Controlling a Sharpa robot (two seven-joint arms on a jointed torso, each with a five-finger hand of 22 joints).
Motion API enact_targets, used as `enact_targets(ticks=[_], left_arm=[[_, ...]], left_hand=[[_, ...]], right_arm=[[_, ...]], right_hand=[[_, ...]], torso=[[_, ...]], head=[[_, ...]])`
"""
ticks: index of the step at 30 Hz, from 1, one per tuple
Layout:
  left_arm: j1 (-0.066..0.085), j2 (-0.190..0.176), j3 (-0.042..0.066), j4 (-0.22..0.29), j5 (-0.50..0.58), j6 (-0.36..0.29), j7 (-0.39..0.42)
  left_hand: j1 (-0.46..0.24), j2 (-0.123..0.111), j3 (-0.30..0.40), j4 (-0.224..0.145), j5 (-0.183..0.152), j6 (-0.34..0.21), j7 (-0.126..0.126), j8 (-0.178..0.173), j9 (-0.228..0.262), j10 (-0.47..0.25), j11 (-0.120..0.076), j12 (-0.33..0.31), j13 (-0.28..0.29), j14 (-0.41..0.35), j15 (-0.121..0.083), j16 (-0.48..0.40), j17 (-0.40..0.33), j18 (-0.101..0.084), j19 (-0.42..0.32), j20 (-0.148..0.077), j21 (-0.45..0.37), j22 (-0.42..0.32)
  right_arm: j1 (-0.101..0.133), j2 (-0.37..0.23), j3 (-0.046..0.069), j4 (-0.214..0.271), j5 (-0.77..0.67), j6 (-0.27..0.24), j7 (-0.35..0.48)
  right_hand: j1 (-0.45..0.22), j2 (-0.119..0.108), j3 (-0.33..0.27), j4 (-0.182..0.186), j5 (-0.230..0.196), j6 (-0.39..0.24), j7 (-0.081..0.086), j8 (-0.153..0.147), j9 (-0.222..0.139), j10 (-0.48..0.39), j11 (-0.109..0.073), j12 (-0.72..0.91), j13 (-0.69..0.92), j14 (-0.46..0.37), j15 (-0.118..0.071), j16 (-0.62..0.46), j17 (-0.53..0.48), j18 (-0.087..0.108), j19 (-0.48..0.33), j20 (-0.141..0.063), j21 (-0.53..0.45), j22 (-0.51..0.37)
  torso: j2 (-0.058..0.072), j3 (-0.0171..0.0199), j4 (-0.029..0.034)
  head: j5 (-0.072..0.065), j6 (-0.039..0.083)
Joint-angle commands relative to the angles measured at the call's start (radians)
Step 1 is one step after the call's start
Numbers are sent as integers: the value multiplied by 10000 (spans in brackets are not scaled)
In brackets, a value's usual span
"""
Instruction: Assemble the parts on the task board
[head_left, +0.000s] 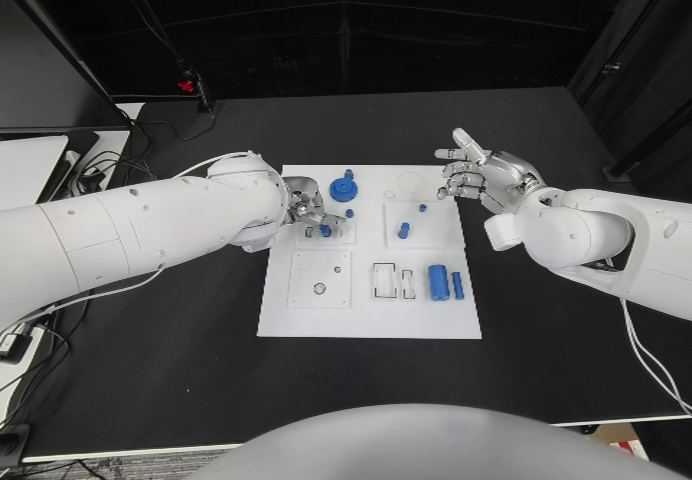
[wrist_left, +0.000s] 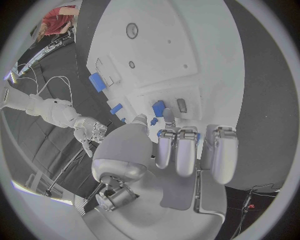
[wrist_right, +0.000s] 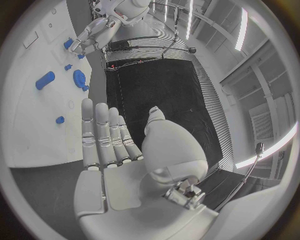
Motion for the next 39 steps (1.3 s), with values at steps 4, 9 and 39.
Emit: enact_targets(ticks=[4, 9, 39], left_arm=[[11, -15, 6, 36, -35, 108, -6], [9, -15, 6, 34, -35, 89, 15], [262, -962, 14, 448, 550, -1991, 2596]], left_hand=[[397, -30, 40, 14, 797, -12, -89, -157, 27, 1043, -113, 14, 2623, 1047, -98, 8, 2635, -64, 1060, -97, 31, 2634], [840, -118, 207, 23, 1991, -15, -143, -303, 33, 1043, -163, 14, 2623, 1047, -137, 8, 2635, -64, 1060, -129, 31, 2634], [-292, -609, -553, 1, -538, 117, 34, -867, -98, 1043, -14, 14, 2623, 1047, -39, 8, 2635, -64, 1060, -77, 31, 2634]], right_arm=[[10, 1, 5, 6, 14, 104, 46], [9, 6, 5, -3, 14, 106, 41], [-8, 55, 4, -77, 13, 86, -9]], right_hand=[[-3, 129, -55, 0, -16, -94, 211, 35, -17, -86, 16, 78, -18, -89, 4, 54, -18, 96, -12, 28, -55, -11], [-3, 129, -55, 0, -16, -94, 211, 35, -17, -86, 16, 78, -18, -89, 4, 54, -18, 96, -12, 28, -55, -11], [16, 144, -52, -9, 9, -111, 221, 56, -19, -101, 19, 100, -44, -102, 8, 76, -41, 97, -15, 31, -55, -18]], torso=[[-3, -1, -1], [-1, -1, -3], [-12, 8, -16]], head=[[-7, -2], [-7, -2], [148, 272]])
